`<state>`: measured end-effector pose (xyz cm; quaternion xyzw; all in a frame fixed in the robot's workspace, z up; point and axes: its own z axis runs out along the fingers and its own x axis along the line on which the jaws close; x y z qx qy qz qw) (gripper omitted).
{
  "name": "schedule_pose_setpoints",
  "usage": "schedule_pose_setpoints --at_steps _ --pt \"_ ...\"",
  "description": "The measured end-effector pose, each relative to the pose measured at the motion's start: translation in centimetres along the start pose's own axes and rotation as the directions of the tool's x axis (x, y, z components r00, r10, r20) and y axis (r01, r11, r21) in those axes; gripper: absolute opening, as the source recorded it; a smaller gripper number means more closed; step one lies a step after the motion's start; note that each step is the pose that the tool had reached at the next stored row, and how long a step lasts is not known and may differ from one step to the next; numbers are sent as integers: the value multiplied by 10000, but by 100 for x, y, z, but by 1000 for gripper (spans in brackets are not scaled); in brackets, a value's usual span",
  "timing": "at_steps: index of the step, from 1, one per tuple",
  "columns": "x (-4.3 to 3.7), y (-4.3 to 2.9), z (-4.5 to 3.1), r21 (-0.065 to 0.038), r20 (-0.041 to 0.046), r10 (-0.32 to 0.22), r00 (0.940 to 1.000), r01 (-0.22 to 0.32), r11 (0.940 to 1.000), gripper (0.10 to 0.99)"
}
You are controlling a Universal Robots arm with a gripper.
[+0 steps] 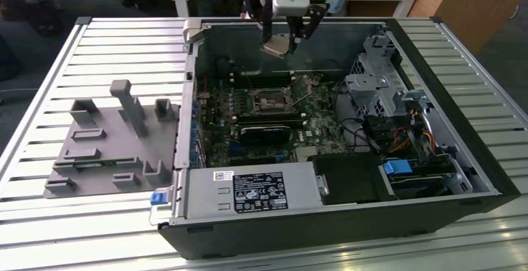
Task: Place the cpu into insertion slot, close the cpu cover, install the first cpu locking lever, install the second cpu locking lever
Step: 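Place the cpu into insertion slot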
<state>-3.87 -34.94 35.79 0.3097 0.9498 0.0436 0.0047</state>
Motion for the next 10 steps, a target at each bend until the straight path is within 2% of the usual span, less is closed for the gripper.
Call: schedule_pose_setpoints --at_steps 10 --pt "6 8 8 -10 44 510 9987 -510 9987 541"
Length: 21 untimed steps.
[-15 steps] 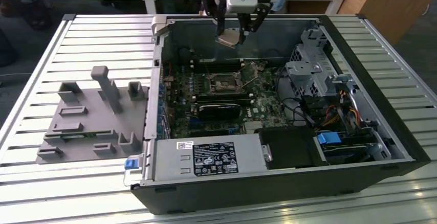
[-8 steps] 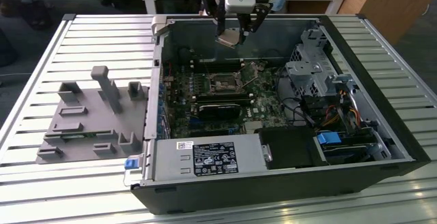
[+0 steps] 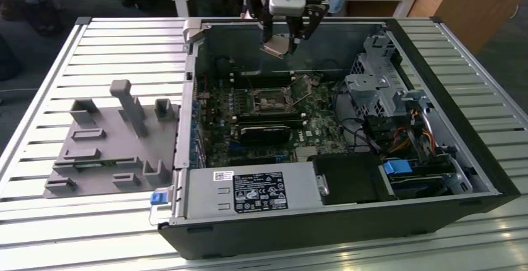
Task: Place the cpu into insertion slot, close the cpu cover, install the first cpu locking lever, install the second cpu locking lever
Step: 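Place the cpu into insertion slot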
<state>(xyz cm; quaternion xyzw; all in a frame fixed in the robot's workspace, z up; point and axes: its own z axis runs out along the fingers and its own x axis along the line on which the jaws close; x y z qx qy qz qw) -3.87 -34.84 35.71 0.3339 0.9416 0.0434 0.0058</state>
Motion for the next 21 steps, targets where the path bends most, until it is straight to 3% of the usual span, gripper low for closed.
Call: schedule_pose_setpoints --at_steps 21 --pt "8 9 11 -17 67 780 9969 -780 9970 541"
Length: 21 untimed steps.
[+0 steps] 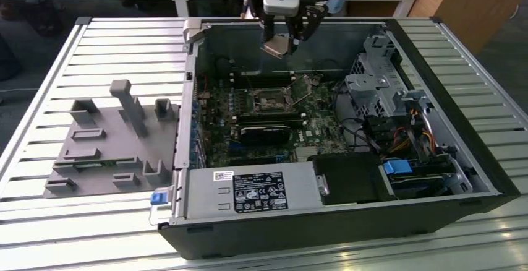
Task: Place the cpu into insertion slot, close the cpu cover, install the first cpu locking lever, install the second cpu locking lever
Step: 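Place the cpu into insertion slot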
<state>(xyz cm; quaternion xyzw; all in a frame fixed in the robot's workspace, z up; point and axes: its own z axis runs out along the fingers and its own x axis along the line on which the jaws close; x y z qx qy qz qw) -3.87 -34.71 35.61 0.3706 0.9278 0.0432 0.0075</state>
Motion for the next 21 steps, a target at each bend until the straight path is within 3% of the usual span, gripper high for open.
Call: schedule_pose_setpoints --at_steps 21 --pt "7 7 10 -16 65 763 9971 -763 9971 541"
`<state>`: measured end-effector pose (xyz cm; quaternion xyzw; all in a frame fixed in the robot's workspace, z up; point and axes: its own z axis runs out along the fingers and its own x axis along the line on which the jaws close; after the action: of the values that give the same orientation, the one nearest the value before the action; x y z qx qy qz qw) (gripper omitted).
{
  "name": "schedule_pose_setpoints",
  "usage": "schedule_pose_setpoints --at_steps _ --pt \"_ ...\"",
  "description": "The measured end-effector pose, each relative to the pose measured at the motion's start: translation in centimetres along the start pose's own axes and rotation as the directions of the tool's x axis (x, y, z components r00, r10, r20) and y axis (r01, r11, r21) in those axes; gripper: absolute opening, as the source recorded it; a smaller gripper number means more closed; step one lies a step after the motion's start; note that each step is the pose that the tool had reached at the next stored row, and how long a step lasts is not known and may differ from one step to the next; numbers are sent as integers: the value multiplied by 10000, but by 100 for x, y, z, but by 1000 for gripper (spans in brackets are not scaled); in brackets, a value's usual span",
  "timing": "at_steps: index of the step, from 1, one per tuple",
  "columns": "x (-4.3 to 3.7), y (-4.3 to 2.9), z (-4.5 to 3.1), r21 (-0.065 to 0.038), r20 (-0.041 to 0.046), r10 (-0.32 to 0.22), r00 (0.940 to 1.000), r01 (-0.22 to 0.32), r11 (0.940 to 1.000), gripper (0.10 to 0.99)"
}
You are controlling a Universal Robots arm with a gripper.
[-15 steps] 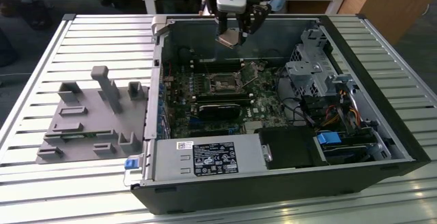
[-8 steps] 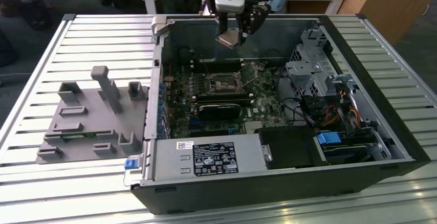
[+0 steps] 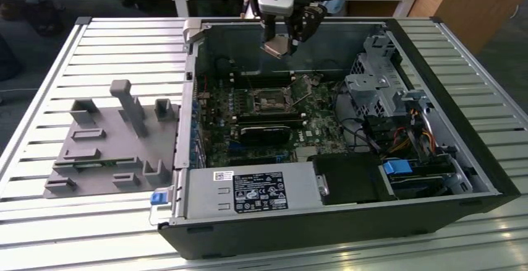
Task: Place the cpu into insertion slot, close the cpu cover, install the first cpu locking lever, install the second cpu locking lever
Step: 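Place the cpu into insertion slot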
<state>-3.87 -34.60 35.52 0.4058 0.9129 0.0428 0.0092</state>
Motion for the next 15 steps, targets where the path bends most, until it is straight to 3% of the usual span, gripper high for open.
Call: schedule_pose_setpoints --at_steps 15 --pt "6 5 7 -11 47 547 9985 -547 9985 541"
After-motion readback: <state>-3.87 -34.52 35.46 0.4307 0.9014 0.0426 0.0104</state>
